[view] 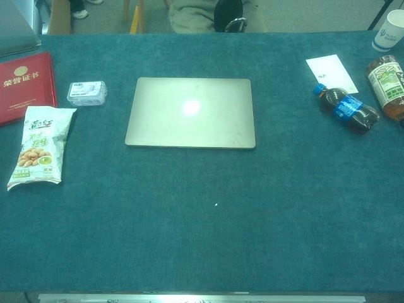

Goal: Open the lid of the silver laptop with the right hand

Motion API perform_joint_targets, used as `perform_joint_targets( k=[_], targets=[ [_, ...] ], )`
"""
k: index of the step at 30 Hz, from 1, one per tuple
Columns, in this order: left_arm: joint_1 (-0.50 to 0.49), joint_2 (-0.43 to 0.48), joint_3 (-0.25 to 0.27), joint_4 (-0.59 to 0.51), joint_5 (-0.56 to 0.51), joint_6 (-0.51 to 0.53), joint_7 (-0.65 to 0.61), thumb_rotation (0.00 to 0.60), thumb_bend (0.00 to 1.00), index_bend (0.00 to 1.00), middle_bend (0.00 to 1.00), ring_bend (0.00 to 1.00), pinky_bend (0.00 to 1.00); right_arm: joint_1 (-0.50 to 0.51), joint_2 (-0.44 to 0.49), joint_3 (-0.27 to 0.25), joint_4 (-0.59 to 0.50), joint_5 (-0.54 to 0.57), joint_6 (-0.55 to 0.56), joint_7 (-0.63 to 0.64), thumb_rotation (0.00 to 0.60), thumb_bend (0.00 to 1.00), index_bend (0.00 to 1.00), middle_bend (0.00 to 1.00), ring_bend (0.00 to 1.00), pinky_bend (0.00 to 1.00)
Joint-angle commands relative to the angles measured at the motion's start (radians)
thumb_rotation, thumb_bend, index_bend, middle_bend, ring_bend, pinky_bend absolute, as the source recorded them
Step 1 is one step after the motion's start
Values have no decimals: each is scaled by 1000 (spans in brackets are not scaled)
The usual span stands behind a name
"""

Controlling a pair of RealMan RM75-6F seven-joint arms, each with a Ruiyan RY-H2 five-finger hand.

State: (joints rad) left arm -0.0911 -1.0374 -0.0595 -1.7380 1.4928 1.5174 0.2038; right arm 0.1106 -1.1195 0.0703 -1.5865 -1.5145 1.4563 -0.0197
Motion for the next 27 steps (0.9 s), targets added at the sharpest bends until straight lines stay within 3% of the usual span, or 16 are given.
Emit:
perform_joint_targets(
  k=[1, 9, 16, 27],
  targets=[
    [0, 3, 0, -3, 0, -2, -3, 600, 416, 327, 301, 229, 250, 8, 4, -1, -13, -6, -10, 10, 600, 261, 203, 283, 187, 331],
    [-12, 12, 3, -1, -1, -28, -12, 600, 416, 327, 300, 229, 250, 74, -16, 14, -71, -31, -78, 18, 600, 242, 202, 282, 186, 331],
    [-20, 22, 4, -7, 12, -33, -15, 600, 416, 326, 300, 229, 250, 196, -43, 29, -123, -60, -226, 31, 600, 8, 203, 268, 186, 331],
    [-29, 46, -8, -29, -3, -39, -7, 600, 417, 326, 300, 229, 250, 377, -133, 57, -121, -60, -425, 38, 600, 0, 193, 249, 192, 327]
  ],
)
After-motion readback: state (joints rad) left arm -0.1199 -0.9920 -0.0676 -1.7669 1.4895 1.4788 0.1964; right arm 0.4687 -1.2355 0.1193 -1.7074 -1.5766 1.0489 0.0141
